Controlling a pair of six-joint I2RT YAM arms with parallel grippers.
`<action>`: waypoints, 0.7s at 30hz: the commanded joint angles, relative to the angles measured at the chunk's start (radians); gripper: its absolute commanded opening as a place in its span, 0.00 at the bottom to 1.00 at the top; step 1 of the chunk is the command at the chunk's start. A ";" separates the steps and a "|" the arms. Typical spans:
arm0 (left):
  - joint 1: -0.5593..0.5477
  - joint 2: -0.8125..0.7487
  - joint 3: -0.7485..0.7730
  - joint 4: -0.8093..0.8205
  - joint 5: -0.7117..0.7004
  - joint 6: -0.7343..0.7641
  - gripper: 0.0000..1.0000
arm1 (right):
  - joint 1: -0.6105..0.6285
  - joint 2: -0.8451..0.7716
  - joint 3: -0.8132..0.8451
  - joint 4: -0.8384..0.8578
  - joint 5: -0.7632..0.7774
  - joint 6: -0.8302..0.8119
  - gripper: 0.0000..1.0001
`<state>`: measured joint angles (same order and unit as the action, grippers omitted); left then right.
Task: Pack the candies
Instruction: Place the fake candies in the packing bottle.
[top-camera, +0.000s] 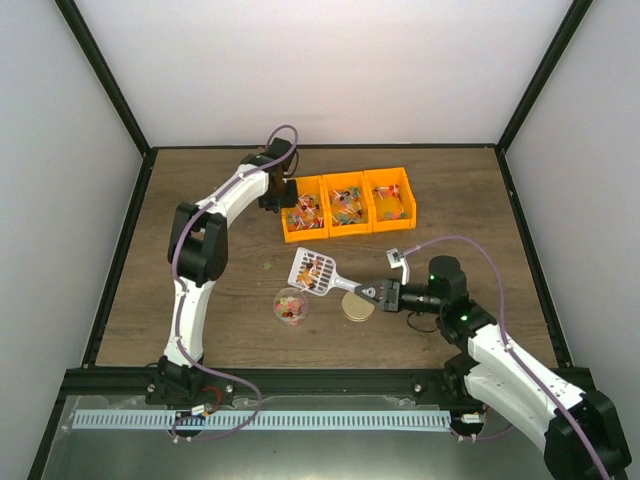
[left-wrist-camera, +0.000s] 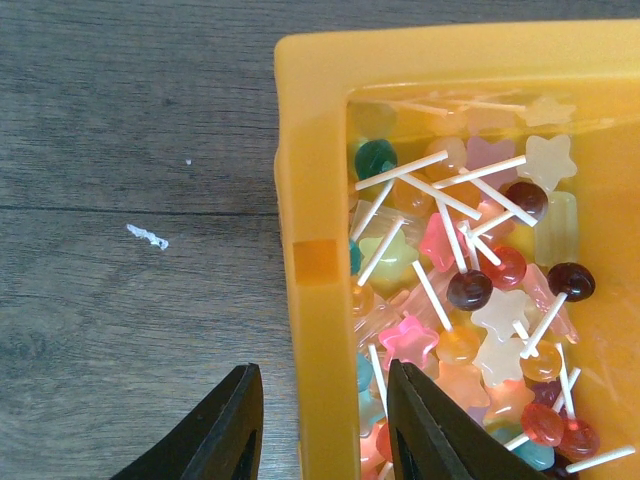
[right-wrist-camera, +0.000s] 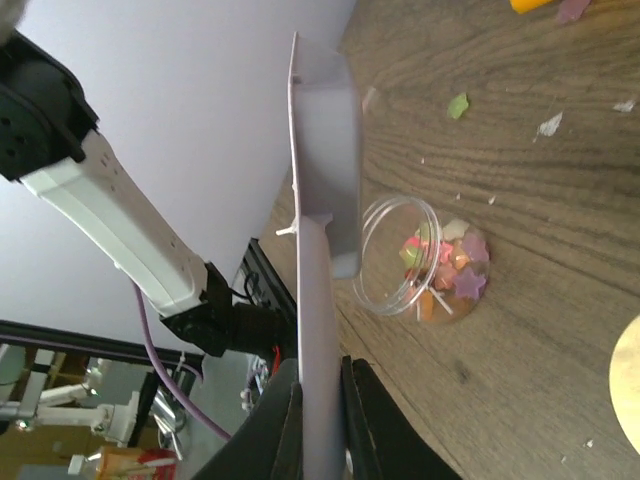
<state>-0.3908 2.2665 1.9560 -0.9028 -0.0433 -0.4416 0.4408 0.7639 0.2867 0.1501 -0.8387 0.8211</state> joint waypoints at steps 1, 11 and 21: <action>0.011 -0.007 0.017 -0.003 0.005 0.003 0.37 | 0.092 -0.002 0.082 -0.135 0.102 -0.145 0.01; 0.017 -0.007 0.015 -0.002 0.010 0.006 0.37 | 0.231 0.088 0.155 -0.228 0.245 -0.220 0.01; 0.024 -0.001 0.017 0.002 0.020 0.008 0.37 | 0.262 0.085 0.240 -0.402 0.348 -0.307 0.01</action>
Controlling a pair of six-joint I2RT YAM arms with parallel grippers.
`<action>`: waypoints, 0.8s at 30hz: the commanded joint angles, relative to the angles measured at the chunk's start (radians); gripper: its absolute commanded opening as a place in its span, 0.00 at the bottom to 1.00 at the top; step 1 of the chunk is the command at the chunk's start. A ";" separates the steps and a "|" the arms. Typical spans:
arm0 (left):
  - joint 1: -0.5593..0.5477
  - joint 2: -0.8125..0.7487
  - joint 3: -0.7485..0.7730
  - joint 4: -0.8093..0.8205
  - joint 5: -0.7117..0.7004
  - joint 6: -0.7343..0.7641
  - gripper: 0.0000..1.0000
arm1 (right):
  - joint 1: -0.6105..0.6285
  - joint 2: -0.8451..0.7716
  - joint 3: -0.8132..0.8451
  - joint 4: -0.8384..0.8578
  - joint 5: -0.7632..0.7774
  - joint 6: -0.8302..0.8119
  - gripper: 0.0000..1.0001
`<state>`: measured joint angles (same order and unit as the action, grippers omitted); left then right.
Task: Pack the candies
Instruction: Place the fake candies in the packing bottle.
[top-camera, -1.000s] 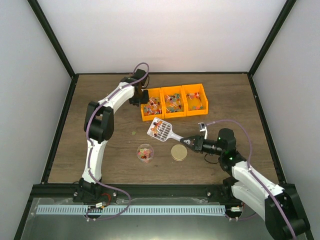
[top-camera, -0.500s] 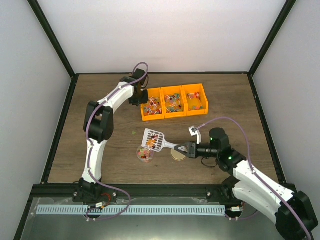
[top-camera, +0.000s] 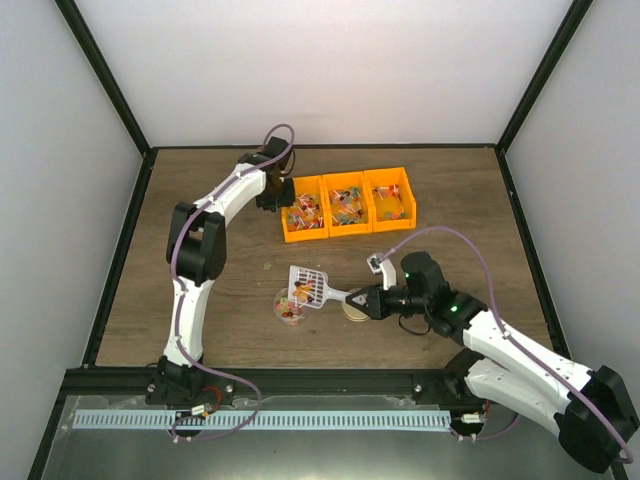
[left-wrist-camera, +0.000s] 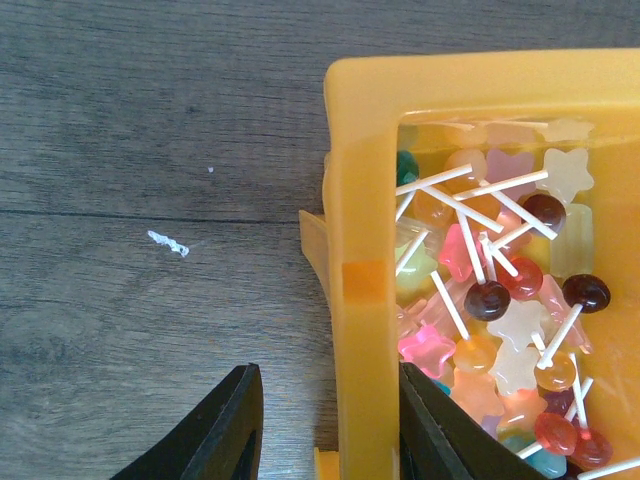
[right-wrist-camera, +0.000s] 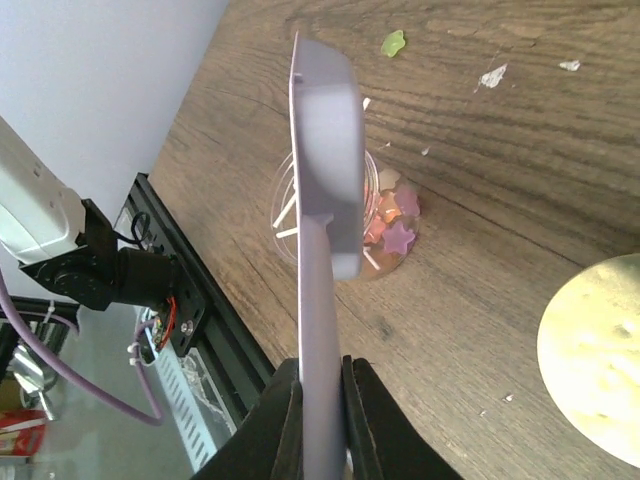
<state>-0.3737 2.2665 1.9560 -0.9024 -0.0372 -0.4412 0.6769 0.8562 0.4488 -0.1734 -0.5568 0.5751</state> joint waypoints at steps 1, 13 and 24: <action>0.008 -0.001 0.017 0.002 0.013 0.007 0.37 | 0.032 -0.011 0.086 -0.090 0.076 -0.062 0.01; 0.013 -0.003 0.016 -0.001 0.011 0.010 0.37 | 0.071 -0.006 0.183 -0.246 0.171 -0.130 0.01; 0.019 -0.006 0.016 -0.001 0.010 0.011 0.37 | 0.213 0.058 0.342 -0.396 0.372 -0.135 0.01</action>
<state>-0.3653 2.2665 1.9560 -0.9028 -0.0311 -0.4408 0.8406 0.8997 0.7063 -0.5041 -0.2924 0.4557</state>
